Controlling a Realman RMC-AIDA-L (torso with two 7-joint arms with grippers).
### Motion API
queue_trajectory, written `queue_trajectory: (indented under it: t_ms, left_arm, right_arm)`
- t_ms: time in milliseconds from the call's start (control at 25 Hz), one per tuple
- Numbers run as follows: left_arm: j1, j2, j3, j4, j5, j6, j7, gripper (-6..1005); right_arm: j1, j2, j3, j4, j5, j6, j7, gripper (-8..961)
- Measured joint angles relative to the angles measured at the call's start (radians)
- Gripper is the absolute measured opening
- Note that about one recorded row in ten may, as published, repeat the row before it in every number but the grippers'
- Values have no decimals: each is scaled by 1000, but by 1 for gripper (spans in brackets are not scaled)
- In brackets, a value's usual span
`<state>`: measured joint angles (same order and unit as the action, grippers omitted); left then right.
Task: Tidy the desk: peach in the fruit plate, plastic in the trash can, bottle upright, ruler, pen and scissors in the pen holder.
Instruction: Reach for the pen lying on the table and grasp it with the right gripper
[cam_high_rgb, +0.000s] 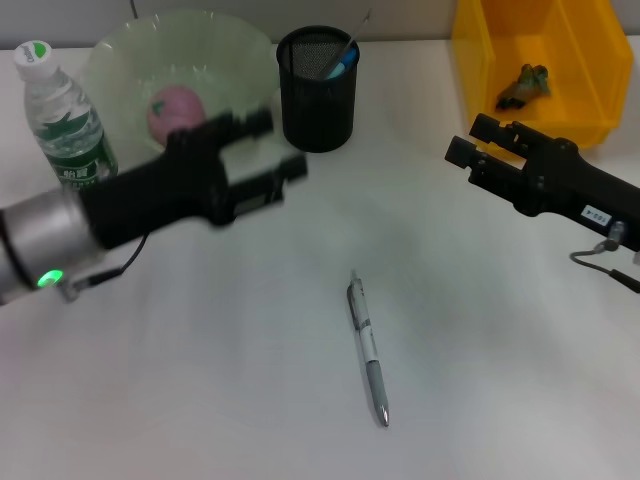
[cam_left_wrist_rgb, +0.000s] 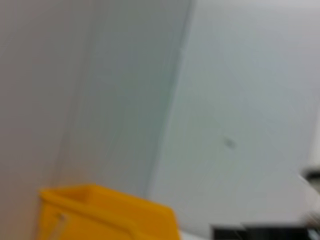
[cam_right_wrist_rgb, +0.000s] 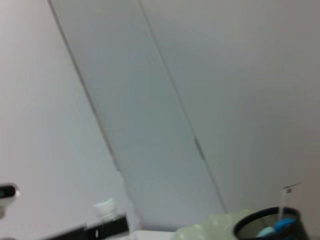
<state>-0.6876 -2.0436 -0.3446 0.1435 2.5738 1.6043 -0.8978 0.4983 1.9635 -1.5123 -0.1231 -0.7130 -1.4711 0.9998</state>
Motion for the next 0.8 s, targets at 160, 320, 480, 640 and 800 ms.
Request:
queue_trajectory:
  t_ms: [160, 320, 480, 640, 800]
  left_arm:
    - [37, 25, 159, 65, 7, 111, -23, 760]
    - [80, 31, 221, 133, 4, 168, -23, 764]
    - [100, 31, 249, 159, 4, 195, -11, 764]
    - [106, 28, 257, 170, 3, 198, -9, 764]
    - [111, 22, 260, 180, 2, 197, 0, 764]
  right_arm:
    - [3, -41, 5, -73, -141, -33, 133, 628]
    - [19, -69, 9, -160, -298, -34, 285, 624]
    - [69, -92, 59, -245, -514, -51, 489, 619]
    - [135, -91, 150, -435, -847, -82, 793, 615]
    - [169, -64, 187, -578, -1061, -91, 961, 610]
